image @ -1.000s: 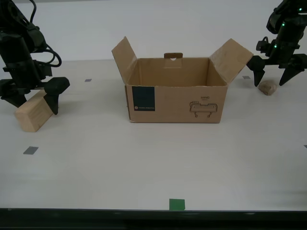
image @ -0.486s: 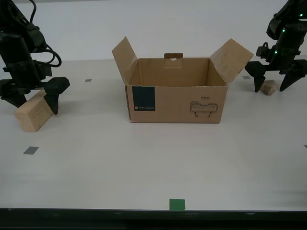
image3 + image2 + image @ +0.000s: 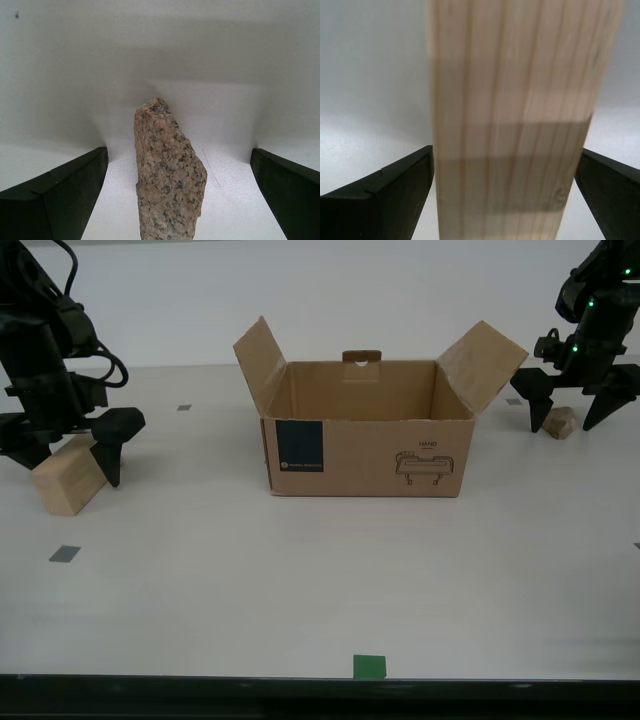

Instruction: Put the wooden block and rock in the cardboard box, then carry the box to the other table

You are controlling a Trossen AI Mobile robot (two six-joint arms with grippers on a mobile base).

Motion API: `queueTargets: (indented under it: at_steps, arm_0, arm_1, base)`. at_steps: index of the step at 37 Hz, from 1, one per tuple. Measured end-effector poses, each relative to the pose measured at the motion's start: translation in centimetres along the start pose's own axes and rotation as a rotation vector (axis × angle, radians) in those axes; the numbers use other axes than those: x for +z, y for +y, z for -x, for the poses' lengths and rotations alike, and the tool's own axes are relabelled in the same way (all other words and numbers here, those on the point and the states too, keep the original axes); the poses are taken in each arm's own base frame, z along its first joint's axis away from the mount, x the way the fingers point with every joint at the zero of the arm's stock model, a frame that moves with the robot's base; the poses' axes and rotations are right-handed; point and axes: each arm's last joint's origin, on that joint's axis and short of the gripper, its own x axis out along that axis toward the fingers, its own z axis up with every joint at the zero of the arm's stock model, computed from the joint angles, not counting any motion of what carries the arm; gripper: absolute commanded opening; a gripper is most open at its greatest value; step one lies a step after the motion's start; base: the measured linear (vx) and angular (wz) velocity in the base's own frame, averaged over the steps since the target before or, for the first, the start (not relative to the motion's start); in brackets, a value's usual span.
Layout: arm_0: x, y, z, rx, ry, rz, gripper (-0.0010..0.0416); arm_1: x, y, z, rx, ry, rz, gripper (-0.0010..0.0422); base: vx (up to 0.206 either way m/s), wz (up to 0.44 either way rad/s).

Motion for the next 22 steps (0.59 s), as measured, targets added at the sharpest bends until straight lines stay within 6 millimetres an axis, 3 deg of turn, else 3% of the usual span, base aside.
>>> queueTargets:
  at_steps: [16, 22]
  arm_0:
    - [0.0, -0.02, -0.02, 0.0, 0.0, 0.0, 0.0398]
    - [0.0, 0.0, -0.02, 0.0, 0.0, 0.0, 0.0394]
  arm_1:
    - [0.05, 0.01, -0.43, 0.003, -0.044, -0.034, 0.0363]
    - [0.07, 0.01, -0.43, 0.004, -0.046, -0.036, 0.032]
  base:
    - [0.0, 0.0]
    - [0.0, 0.0]
